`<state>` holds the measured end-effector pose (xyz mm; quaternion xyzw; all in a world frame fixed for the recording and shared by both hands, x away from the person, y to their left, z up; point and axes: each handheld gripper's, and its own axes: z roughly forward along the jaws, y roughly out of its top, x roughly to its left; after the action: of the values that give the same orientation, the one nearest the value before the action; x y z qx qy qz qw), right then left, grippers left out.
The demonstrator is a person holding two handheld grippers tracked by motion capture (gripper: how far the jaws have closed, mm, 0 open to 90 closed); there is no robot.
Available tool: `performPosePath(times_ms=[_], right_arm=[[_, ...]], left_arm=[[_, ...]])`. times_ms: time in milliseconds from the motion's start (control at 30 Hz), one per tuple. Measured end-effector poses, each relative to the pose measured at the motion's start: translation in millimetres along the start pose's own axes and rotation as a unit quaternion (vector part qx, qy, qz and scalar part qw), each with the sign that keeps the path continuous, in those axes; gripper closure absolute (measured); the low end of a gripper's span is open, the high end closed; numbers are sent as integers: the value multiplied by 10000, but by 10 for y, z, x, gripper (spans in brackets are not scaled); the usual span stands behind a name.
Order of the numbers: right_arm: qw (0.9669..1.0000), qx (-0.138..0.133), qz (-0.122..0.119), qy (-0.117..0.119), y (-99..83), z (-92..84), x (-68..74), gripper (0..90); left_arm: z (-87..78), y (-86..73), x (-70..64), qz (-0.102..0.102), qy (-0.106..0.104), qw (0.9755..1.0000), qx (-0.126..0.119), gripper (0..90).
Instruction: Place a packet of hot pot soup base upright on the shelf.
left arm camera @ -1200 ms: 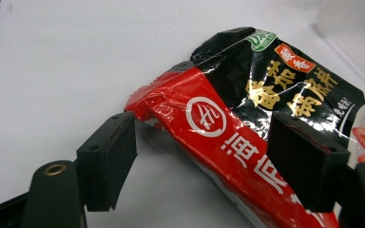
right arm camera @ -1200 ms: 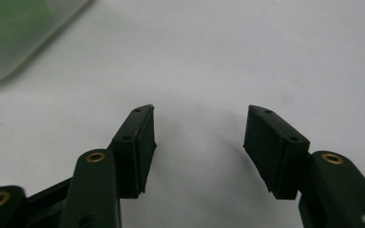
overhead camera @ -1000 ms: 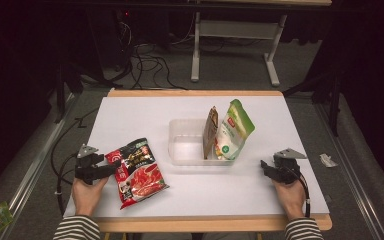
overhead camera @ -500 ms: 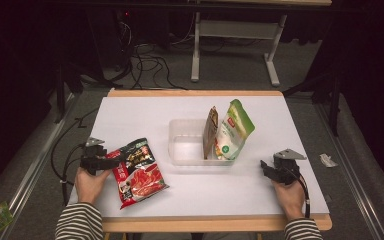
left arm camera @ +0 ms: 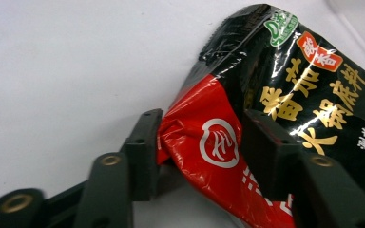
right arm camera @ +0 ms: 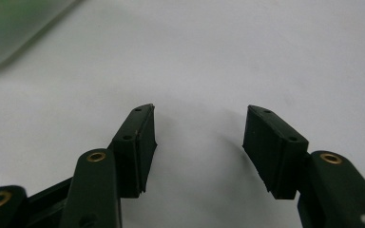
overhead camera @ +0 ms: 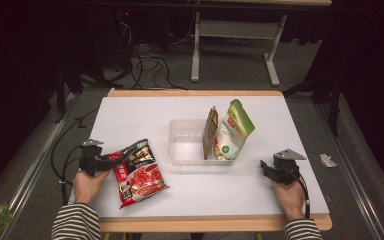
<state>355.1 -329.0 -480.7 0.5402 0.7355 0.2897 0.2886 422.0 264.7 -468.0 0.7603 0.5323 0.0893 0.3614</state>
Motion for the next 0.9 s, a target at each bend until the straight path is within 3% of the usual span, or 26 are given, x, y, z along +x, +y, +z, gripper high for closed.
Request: performPosePath(times_ms=[267, 467, 900], right_arm=[[10000, 6, -31, -2, 0, -2, -1, 450], [10000, 7, -16, -8, -1, -3, 3, 450], [10000, -14, -31, -11, -3, 0, -3, 449]], left_arm=[[-25, 13, -21, -200, 20, 9998, -87, 714], [-72, 21, -31, -286, 11, 9995, -157, 793], [-230, 56, -129, -89, 102, 9996, -244, 844]])
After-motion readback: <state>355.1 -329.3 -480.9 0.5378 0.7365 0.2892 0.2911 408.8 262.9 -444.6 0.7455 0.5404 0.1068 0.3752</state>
